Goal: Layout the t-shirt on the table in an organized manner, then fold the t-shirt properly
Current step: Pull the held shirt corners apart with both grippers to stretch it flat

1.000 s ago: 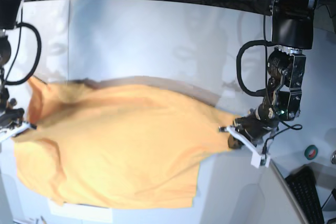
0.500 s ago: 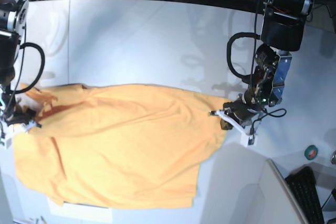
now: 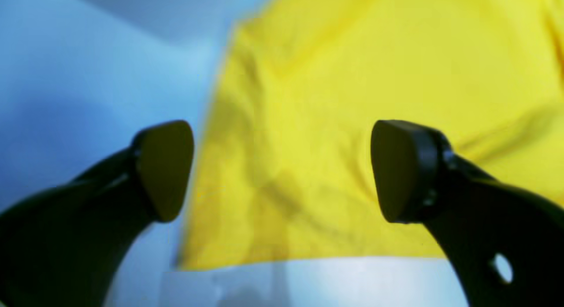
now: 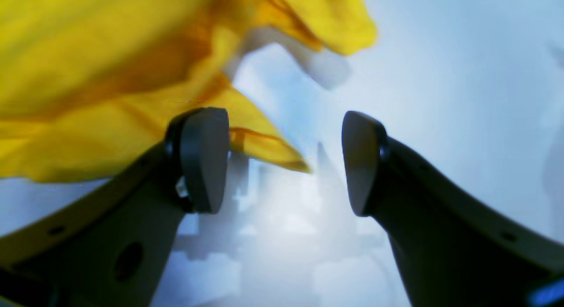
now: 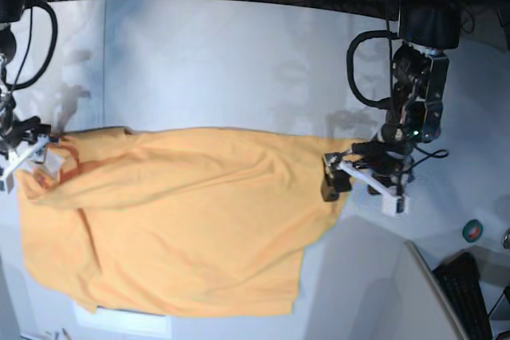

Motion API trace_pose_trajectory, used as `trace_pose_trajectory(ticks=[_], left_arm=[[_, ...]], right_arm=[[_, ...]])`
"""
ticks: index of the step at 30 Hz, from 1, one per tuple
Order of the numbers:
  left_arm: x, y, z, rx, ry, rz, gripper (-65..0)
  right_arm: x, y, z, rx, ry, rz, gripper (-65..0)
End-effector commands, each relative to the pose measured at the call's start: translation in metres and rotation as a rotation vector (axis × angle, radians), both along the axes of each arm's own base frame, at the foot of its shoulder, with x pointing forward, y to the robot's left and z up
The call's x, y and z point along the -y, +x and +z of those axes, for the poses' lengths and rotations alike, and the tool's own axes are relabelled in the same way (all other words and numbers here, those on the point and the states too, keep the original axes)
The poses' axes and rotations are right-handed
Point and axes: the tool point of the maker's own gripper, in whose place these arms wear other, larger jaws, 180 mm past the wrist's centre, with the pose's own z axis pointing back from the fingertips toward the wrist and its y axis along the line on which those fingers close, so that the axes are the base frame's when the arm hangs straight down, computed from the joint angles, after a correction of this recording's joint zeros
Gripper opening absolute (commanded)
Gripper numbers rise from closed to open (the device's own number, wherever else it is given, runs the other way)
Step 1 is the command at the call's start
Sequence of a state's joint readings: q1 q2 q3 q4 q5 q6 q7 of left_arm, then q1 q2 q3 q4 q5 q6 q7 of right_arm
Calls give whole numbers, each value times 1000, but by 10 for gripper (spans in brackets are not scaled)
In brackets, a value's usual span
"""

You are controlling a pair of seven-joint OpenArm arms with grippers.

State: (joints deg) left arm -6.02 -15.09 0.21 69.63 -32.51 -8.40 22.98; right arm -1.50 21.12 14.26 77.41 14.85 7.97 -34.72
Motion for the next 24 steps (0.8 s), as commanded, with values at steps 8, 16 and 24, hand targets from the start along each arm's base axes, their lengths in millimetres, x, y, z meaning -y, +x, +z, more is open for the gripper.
trace_pose_trajectory(ticks=[8,16,24], left_arm=[[-36,-18,21,72,4,94,-33],[-54,-37,8,37,3,149,-33],[-56,-46,-9,-12,-1,161,-33]], right_arm=[[26,-4,-7,-42,-158,13,-228],[7,0,-27,-92,-76,116,-233],[8,4,-52,-81,-18,87,-416]])
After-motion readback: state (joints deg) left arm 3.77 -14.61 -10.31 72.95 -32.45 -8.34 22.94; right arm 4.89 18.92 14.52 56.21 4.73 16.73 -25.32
